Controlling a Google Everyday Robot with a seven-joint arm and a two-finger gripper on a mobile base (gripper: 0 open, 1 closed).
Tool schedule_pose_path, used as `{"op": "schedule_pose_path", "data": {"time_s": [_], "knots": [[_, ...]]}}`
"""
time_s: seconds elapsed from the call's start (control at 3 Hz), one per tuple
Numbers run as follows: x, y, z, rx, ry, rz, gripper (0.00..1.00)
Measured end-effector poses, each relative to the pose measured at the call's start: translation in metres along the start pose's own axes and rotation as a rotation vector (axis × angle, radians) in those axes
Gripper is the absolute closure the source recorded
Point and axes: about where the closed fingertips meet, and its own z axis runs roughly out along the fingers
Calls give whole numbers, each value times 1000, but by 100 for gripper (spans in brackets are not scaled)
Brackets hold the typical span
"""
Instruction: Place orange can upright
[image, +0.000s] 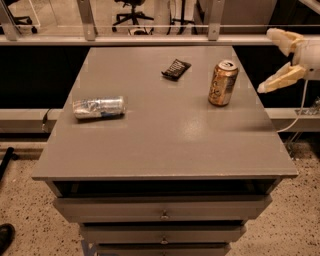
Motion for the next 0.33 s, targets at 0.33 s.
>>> {"op": "schedule_pose_path", "data": {"time_s": [0.33], "knots": [[-13,-15,-18,44,-6,-31,0]]}}
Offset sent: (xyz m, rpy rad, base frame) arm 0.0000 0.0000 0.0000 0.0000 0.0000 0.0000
